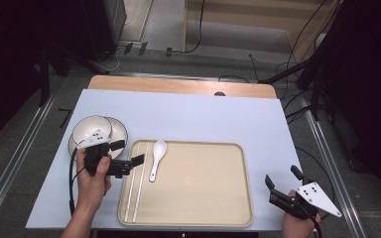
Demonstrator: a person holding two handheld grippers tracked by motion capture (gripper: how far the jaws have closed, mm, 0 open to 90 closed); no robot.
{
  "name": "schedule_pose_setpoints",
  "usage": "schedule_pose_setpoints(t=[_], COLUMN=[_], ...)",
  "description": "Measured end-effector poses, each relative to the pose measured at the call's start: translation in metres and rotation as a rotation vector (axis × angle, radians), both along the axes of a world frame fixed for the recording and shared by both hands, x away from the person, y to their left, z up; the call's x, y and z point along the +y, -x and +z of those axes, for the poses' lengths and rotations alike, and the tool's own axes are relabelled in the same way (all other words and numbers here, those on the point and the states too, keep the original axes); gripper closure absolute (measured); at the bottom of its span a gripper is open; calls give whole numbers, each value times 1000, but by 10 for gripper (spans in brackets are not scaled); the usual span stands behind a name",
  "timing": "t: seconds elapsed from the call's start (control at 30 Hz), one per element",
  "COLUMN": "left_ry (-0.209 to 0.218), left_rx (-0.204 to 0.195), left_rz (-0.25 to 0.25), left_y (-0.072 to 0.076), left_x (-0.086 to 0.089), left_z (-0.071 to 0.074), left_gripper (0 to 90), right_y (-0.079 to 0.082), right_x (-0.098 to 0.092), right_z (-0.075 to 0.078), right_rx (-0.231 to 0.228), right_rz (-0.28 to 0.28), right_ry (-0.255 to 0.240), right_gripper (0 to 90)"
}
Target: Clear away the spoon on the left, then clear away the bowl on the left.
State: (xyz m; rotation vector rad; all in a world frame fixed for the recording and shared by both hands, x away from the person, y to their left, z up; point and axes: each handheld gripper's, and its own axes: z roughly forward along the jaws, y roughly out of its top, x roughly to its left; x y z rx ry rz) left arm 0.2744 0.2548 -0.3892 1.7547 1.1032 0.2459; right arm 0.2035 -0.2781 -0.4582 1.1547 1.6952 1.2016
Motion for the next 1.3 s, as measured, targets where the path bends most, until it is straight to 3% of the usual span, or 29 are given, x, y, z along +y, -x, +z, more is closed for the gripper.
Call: schedule_pose_setpoints(t=[0.23,0.4,0.83,1.07,1.3], left_ry=[-22,-79,-83,-62,-88], left_rx=[-17,-21,-13,-3,8], left_rz=[69,115,172,237,314], left_y=[-1,-2,-7,-11,-16], left_x=[26,43,71,93,109], left_z=[8,8,9,9,4], left_gripper=[4,4,4,4,4], right_y=[1,0,0,1,3], right_x=[-1,0,3,1,0], right_z=[1,1,1,0,0], right_rx=[-7,-5,-5,-7,-3], right_rz=[-2,2,9,10,7], right_ry=[-1,5,10,8,7], right_gripper=[133,133,134,133,133])
